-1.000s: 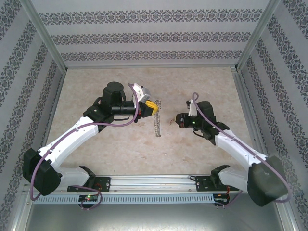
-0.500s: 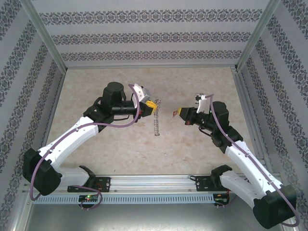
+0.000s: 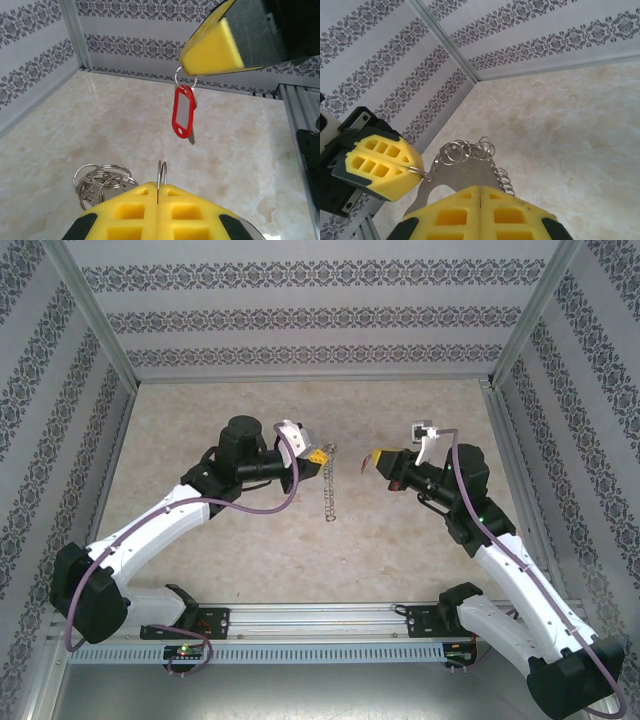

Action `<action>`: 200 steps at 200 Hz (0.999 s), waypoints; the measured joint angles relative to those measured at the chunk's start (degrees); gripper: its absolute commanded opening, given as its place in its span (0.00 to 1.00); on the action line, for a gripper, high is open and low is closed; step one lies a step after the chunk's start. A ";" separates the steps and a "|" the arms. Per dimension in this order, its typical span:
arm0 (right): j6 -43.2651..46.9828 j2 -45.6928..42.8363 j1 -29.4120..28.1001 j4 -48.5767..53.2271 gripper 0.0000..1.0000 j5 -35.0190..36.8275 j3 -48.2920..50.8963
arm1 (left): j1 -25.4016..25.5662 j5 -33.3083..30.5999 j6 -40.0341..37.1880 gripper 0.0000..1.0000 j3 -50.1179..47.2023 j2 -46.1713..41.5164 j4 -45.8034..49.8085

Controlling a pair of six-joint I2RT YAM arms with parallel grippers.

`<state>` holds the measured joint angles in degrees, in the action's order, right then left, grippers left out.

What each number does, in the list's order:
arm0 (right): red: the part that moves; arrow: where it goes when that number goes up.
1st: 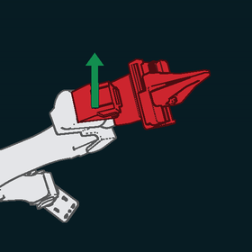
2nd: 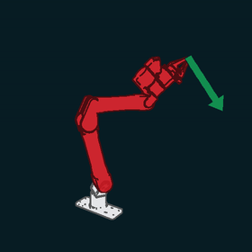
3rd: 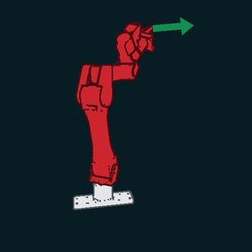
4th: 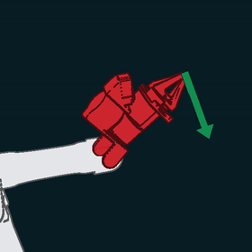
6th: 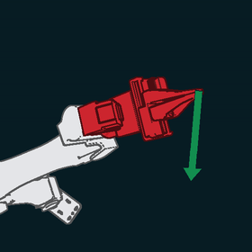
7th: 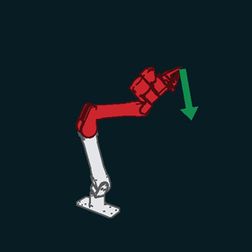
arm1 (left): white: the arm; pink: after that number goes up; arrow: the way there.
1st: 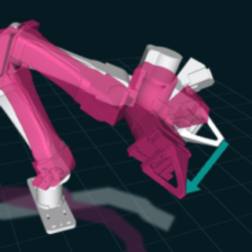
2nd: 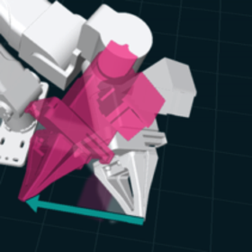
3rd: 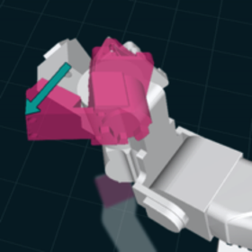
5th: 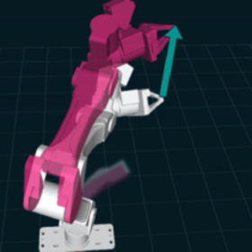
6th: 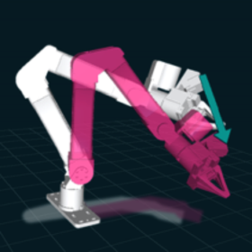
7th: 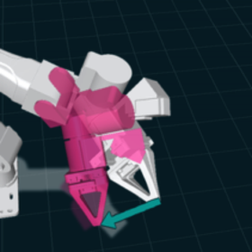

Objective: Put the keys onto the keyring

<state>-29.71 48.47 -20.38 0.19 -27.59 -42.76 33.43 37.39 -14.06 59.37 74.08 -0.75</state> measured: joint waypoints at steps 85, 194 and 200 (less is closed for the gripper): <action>9.66 -0.02 -8.81 0.44 0.00 5.14 -0.74 | 0.00 4.02 0.98 0.00 6.71 5.18 3.48; 17.57 1.49 -14.38 1.79 0.00 11.34 -2.38 | 0.00 10.88 1.18 0.00 8.92 6.10 9.99; 17.88 1.64 -14.67 1.75 0.00 11.58 -2.62 | 0.00 11.06 1.18 0.00 8.92 6.12 10.25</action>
<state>-11.84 50.11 -35.05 1.93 -16.01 -45.39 33.43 48.45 -12.88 68.29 80.20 9.50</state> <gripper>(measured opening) 0.065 0.053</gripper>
